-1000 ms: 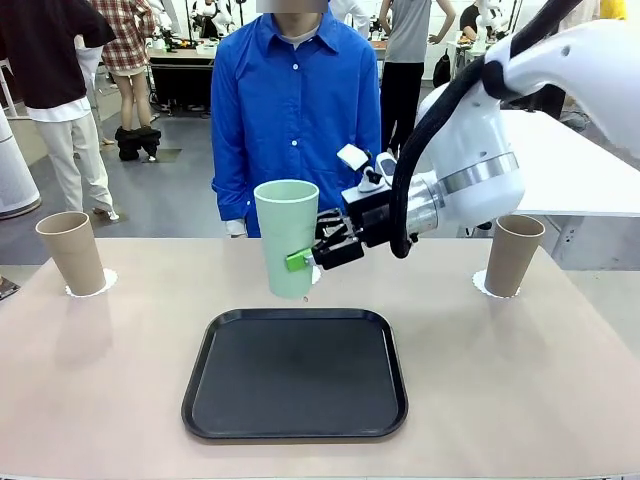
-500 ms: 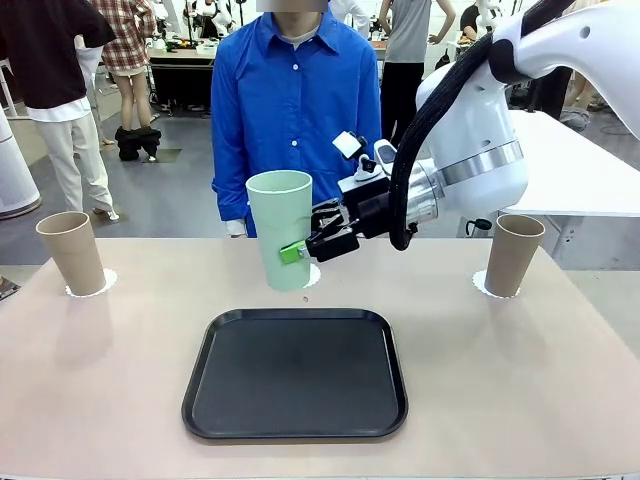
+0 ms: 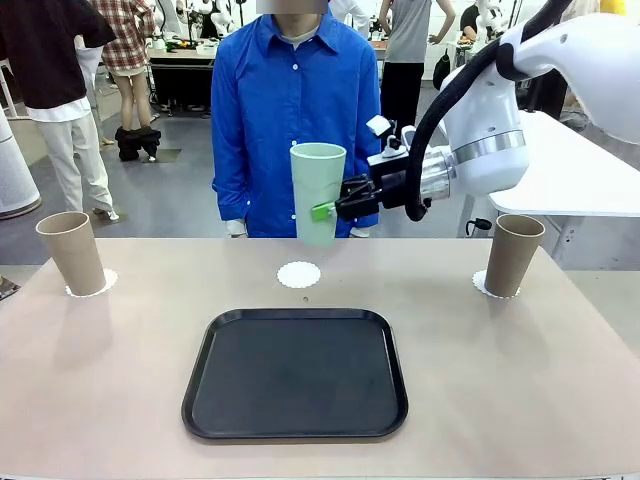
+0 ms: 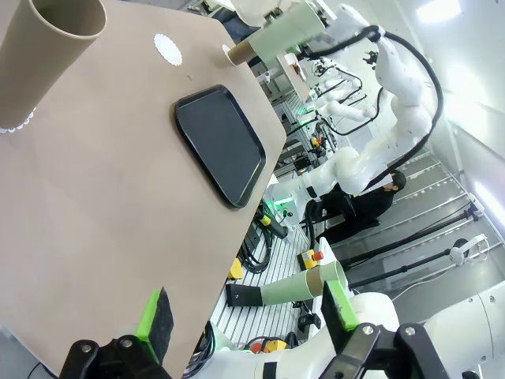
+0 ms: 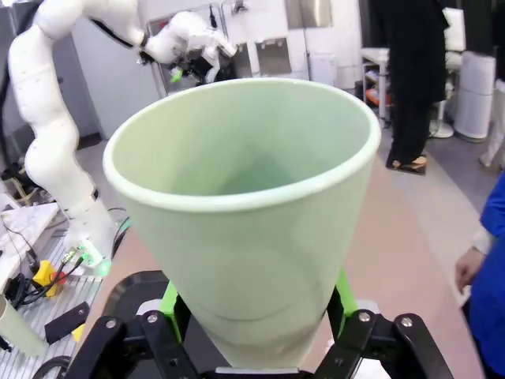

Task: Place coasters on the table and set cups on them.
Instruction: Take one Reusable plastic cup from the Flat Tray and place it on a coaster set by the human.

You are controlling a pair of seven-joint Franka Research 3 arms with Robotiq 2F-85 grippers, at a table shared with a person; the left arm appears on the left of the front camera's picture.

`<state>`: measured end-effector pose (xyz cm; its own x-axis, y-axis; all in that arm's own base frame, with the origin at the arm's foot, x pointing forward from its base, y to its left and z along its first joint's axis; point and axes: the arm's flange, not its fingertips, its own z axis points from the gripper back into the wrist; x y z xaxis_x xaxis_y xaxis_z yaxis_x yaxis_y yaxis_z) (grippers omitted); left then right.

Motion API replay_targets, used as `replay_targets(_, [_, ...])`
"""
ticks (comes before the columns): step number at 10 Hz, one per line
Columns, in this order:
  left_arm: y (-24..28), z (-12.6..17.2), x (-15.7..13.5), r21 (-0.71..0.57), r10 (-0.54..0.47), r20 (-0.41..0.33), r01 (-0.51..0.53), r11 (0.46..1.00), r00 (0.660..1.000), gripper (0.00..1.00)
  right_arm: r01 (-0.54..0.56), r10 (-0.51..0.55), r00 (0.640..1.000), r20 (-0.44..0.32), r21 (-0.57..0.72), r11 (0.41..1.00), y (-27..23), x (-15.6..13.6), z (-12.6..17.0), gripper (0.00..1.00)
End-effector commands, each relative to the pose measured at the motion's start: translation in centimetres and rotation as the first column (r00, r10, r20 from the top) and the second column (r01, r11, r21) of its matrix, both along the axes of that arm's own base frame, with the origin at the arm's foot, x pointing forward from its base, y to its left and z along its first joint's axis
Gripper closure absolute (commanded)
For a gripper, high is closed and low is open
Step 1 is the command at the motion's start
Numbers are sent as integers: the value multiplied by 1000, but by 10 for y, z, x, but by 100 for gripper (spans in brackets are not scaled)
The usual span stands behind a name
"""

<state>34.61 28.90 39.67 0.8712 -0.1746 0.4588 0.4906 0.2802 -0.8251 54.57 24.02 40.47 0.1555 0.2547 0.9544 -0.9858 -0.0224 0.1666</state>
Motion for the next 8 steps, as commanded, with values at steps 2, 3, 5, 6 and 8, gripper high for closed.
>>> replay_targets(2, [0, 2, 0, 3, 3, -1, -3, 1000, 1000, 0, -38, 39, 999, -17, 47, 998, 22, 67, -19, 17])
replay_targets(3, [0, 2, 0, 3, 3, -1, -3, 1000, 1000, 0, -57, 58, 998, -23, 35, 998, 29, 77, -27, 17])
replay_targets(5, [0, 2, 0, 3, 3, -1, -3, 1000, 1000, 0, -65, 65, 998, -21, 14, 998, 38, 85, -36, 17])
replay_targets(6, [0, 2, 0, 3, 3, -1, -3, 1000, 1000, 0, -48, 48, 999, 4, 12, 999, 36, 85, -37, 17])
replay_targets(8, [0, 2, 0, 3, 3, -1, -3, 1000, 1000, 0, -49, 50, 999, -5, 36, 998, 32, 76, -42, 17])
